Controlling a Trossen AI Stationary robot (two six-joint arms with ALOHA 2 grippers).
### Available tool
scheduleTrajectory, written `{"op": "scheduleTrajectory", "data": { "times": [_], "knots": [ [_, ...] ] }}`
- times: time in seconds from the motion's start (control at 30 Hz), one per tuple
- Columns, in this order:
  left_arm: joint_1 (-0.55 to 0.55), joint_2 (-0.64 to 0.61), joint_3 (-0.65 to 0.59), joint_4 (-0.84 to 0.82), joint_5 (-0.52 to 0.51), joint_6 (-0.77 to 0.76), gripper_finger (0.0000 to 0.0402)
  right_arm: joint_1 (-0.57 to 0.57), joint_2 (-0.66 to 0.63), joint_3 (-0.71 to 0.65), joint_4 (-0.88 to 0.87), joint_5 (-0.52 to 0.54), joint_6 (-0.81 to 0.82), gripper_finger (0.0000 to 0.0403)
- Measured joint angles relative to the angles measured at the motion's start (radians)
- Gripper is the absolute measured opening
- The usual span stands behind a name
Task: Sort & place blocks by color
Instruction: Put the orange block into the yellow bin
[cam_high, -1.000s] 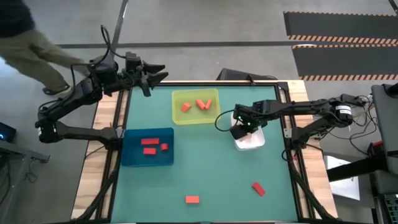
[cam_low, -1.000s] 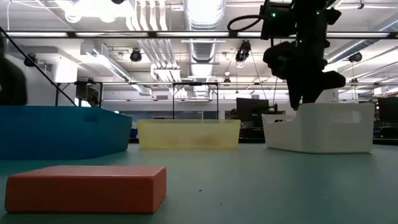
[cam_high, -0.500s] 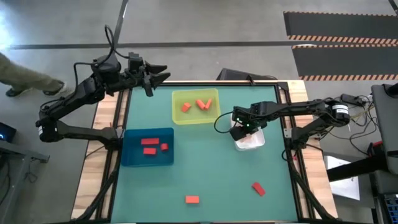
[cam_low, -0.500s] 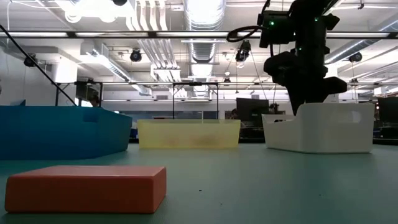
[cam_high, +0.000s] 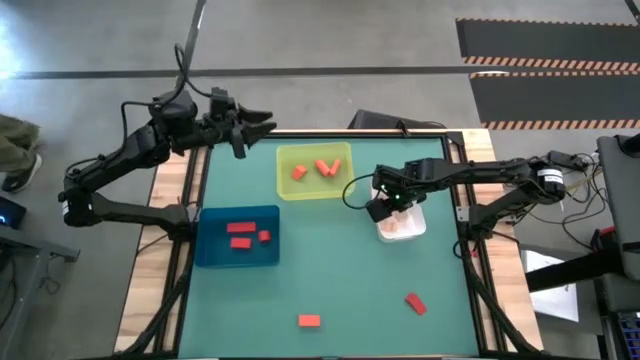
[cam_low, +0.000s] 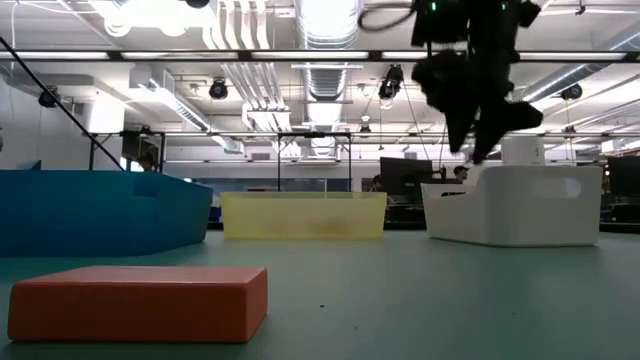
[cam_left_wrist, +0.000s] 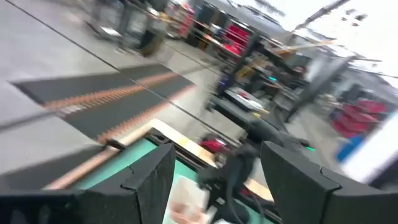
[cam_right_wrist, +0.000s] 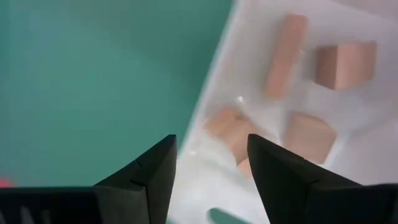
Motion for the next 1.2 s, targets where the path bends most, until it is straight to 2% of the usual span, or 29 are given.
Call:
{"op": "scheduleTrajectory", "data": {
  "times": [0.2,0.6,0.8,1.2],
  "knots": [
    [-0.121,0.018,0.0,-0.066,0.021,-0.066,0.0221,0.058,-0.032,0.126,-0.001,0.038,-0.03,0.0183],
    [-0.511,0.13,0.002,-0.304,0.022,-0.206,0.0221,0.301,-0.033,0.317,0.014,0.355,-0.08,0.0183],
    [-0.699,0.251,0.004,-0.341,0.021,-0.276,0.0221,0.4,-0.032,0.337,0.015,0.501,-0.062,0.0183],
    [-0.946,0.535,0.006,-0.341,-0.013,-0.272,0.0221,0.43,-0.032,0.329,0.015,0.583,-0.062,0.0183]
  ]
}}
